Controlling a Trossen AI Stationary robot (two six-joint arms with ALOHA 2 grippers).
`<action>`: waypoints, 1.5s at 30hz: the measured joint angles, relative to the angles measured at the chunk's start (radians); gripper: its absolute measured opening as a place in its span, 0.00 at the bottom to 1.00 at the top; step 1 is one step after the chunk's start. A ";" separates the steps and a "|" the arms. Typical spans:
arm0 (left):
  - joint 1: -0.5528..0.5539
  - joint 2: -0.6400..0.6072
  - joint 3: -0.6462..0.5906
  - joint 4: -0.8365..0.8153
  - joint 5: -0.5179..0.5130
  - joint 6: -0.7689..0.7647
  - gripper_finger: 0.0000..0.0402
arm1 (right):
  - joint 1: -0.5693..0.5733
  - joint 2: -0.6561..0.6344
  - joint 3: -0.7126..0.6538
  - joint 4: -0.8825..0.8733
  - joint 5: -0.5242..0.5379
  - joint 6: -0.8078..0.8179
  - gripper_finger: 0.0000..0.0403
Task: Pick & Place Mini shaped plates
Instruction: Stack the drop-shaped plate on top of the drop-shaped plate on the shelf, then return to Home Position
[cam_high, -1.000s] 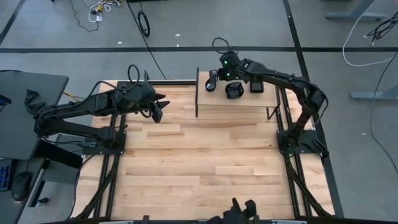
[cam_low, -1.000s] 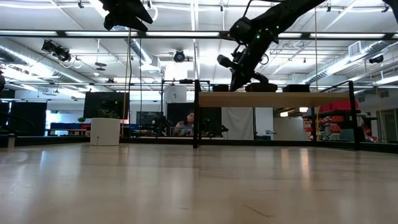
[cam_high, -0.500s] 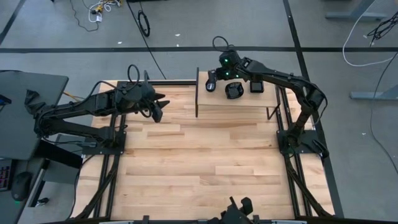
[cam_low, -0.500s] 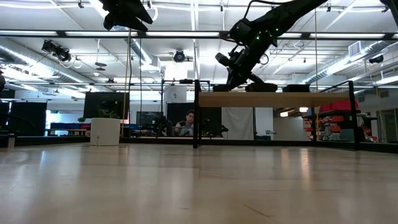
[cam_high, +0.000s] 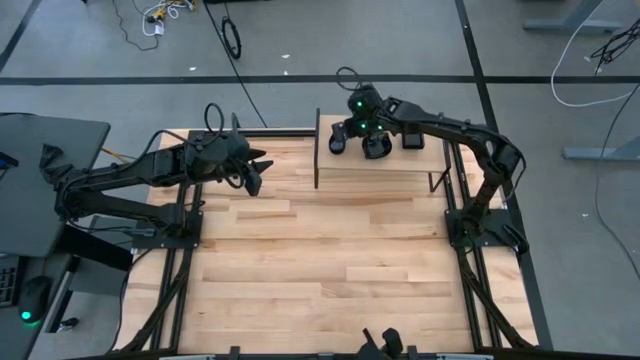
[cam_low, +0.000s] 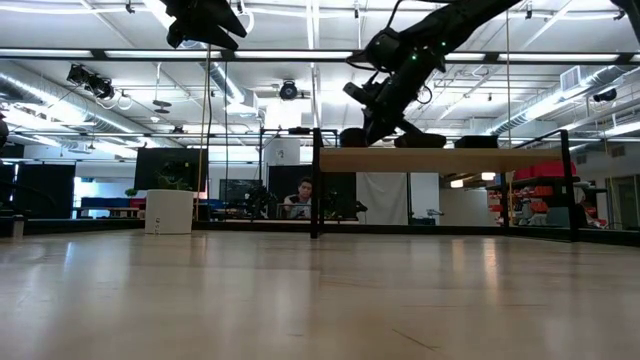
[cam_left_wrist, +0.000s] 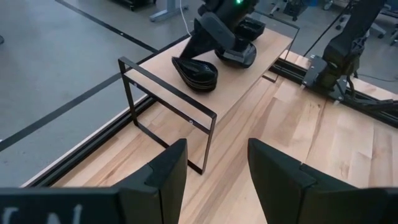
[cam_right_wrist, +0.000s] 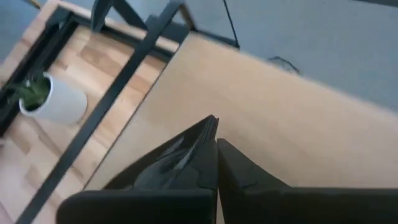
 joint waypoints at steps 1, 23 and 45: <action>0.000 0.000 0.000 0.000 0.000 0.000 0.43 | 0.007 0.000 0.000 -0.010 0.000 0.000 0.00; 0.000 0.000 0.000 0.001 0.025 -0.024 0.43 | 0.196 -0.259 0.000 -0.087 0.258 0.036 0.01; 0.000 0.000 0.000 0.047 -0.019 0.026 0.43 | 0.740 -0.860 -0.346 -0.077 0.209 -0.028 0.01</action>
